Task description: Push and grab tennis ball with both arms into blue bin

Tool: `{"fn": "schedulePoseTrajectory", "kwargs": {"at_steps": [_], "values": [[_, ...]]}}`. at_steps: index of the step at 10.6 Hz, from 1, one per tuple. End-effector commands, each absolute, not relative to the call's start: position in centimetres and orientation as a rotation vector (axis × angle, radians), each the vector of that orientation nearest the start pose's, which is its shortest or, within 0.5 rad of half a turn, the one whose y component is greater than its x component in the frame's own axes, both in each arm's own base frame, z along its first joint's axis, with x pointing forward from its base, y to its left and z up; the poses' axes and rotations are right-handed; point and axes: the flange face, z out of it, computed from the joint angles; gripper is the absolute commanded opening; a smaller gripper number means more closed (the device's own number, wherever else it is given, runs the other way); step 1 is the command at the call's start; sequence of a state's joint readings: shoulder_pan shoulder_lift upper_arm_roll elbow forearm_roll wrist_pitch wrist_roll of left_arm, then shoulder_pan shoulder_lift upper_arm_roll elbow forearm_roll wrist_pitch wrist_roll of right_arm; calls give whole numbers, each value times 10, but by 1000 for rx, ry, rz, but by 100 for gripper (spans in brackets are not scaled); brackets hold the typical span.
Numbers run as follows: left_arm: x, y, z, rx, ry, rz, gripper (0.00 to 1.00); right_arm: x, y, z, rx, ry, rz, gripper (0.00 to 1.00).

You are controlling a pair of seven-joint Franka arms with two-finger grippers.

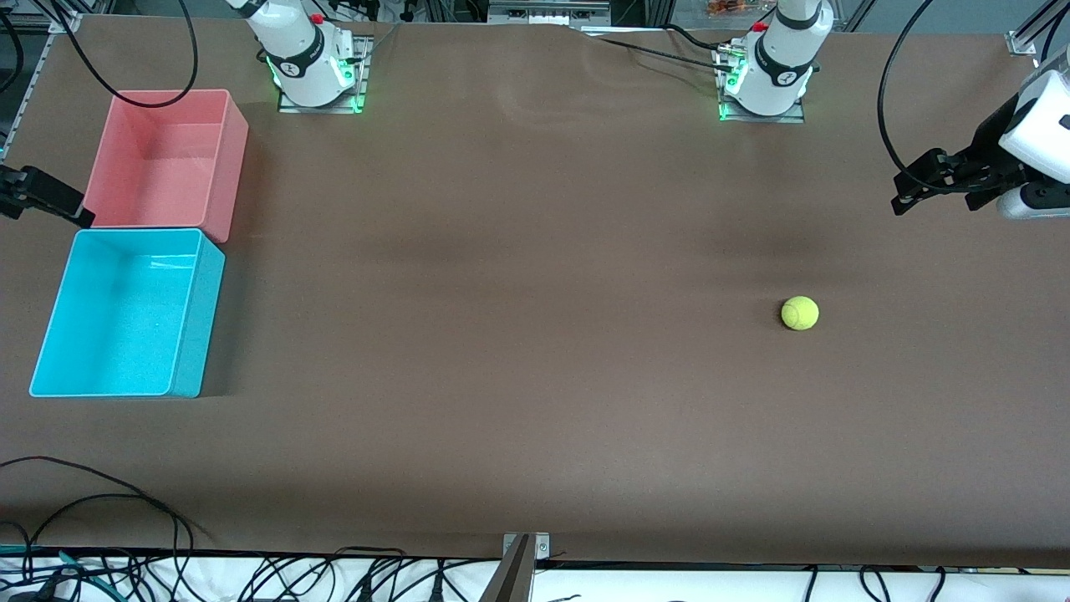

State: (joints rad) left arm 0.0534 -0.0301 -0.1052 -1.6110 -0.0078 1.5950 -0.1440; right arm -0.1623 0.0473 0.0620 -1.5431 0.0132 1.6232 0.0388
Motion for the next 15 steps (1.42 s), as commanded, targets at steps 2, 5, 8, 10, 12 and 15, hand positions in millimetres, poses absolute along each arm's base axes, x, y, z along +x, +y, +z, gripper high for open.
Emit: {"fn": "schedulePoseTrajectory", "kwargs": {"at_steps": [2,5,8,10,12,15], "values": [[550,-29,630,-3125,-144,-16,100,572,-56,619,-3127,229,-46,100],[550,-30,630,-3127,-142,-16,100,572,-58,619,-3145,236,-48,100],[550,-30,630,-3127,-142,-16,100,574,-61,619,-3156,249,-65,100],[550,-29,630,-3125,-144,-16,100,574,-64,621,-3187,215,-78,100],[550,-29,630,-3125,-144,-16,100,575,-68,622,-3233,207,-99,100],[550,-30,630,-3125,-142,-16,100,578,-72,617,-3151,234,-91,100]]}}
